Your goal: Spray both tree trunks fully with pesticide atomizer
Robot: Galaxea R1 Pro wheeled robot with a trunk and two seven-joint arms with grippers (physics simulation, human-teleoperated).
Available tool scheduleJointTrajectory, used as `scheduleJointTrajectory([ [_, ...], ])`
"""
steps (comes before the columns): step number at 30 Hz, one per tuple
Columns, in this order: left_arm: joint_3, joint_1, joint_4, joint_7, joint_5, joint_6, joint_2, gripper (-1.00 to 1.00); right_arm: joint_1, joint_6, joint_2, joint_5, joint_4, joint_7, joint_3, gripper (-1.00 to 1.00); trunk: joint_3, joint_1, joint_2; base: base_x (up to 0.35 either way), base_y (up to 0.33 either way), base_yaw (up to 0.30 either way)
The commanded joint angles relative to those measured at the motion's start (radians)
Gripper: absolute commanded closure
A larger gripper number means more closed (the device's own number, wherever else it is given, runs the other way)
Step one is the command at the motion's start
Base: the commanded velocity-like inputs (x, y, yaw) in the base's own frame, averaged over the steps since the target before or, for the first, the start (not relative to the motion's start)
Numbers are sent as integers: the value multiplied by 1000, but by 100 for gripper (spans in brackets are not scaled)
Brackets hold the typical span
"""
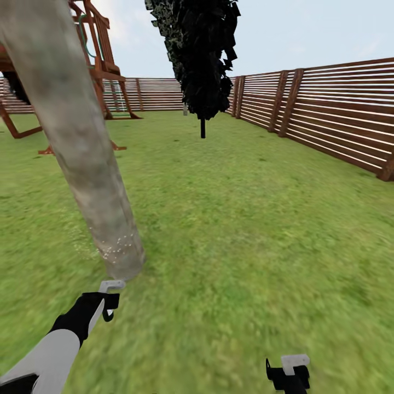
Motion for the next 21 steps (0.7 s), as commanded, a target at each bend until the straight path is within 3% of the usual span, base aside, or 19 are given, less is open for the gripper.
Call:
scheduleJointTrajectory([
  [1,5,-1,-1,-3,-6,5,-1,100,0,-1,0,11,1,-6,-4,-100,-1,0,0,0,-273,277],
  [6,6,-1,-2,-3,11,4,-3,100,0,-1,0,11,0,-6,-4,-100,-1,0,0,25,-241,277],
  [12,4,-18,-15,-5,17,12,0,100,0,-3,0,11,-1,-6,-4,-100,-1,0,0,4,-15,276],
  [14,4,-20,-108,-5,18,23,-19,100,0,-3,0,11,-1,-6,-4,-100,-1,0,0,0,0,112],
  [17,-3,-38,-175,-8,16,52,-38,100,0,-3,0,10,0,-6,-4,-100,-1,0,0,0,0,20],
  [20,-4,-79,-213,-15,15,127,2,100,0,-3,0,11,0,-6,-4,-100,-1,0,0,0,0,1],
  [21,-7,-83,-219,-16,15,130,-3,100,0,-2,0,11,0,-6,-4,-100,-1,0,0,0,0,0],
])
